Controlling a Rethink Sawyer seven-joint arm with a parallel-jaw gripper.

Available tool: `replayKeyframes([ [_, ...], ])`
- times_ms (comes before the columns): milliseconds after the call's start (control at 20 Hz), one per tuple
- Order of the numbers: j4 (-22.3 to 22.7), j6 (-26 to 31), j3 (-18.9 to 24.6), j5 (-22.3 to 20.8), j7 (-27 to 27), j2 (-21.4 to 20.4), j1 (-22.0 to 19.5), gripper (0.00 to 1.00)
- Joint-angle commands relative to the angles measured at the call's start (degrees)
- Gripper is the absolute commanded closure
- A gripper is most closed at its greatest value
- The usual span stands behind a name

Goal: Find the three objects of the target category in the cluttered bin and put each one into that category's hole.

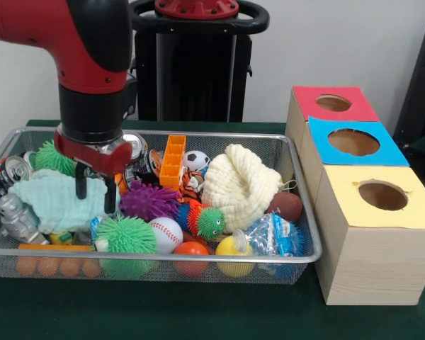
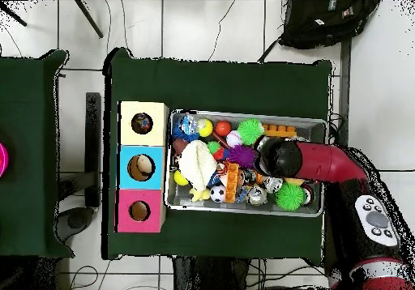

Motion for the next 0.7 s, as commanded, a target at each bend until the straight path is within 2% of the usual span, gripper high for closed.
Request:
replayKeyframes([
  [50,0.3,-3.8,1.3,-5.5,-4.7,5.9,0.3,0.0],
  [300,1.9,-2.9,-1.6,-6.8,-2.0,5.0,2.0,0.0],
  [700,3.5,-1.5,-2.8,-8.0,-2.2,4.3,1.6,0.0],
])
